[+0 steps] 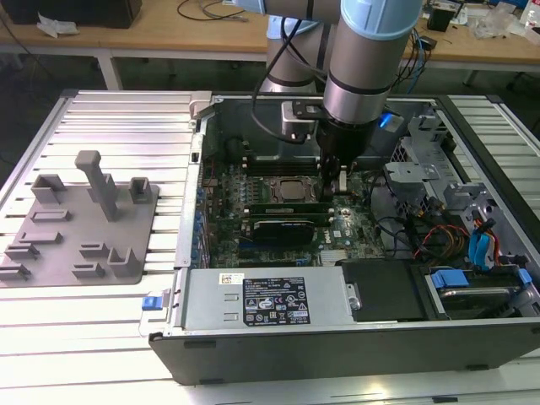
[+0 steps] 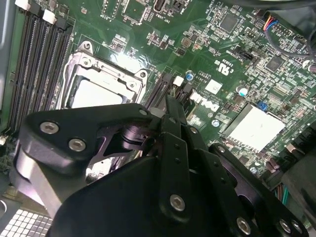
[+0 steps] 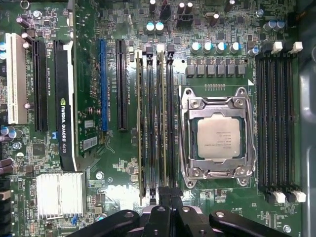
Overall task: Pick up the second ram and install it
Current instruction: 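Press down the second ram until it locks into place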
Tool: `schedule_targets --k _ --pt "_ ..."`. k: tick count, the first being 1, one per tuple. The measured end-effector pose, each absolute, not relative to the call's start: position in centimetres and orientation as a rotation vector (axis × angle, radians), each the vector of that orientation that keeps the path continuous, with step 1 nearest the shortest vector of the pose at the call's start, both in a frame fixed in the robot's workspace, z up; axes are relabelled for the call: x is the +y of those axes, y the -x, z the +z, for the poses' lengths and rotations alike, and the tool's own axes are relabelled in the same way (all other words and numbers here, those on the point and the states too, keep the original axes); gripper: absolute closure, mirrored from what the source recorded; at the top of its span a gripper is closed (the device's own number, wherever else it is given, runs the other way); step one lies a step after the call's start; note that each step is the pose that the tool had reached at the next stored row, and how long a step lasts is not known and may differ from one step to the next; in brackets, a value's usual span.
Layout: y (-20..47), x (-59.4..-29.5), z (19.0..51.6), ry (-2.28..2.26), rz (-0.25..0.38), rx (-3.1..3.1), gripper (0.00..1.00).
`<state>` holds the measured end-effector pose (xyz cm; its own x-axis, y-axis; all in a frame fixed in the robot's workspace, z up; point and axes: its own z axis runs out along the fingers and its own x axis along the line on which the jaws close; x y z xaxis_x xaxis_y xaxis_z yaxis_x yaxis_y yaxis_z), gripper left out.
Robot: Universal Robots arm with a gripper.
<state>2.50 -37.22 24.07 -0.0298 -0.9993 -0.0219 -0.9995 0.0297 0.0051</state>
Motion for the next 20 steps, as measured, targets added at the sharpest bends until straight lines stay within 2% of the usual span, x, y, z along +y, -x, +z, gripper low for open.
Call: schedule_targets --k 20 --pt "-2.50 -37.22 23.20 2.178 0.028 2.244 0.92"
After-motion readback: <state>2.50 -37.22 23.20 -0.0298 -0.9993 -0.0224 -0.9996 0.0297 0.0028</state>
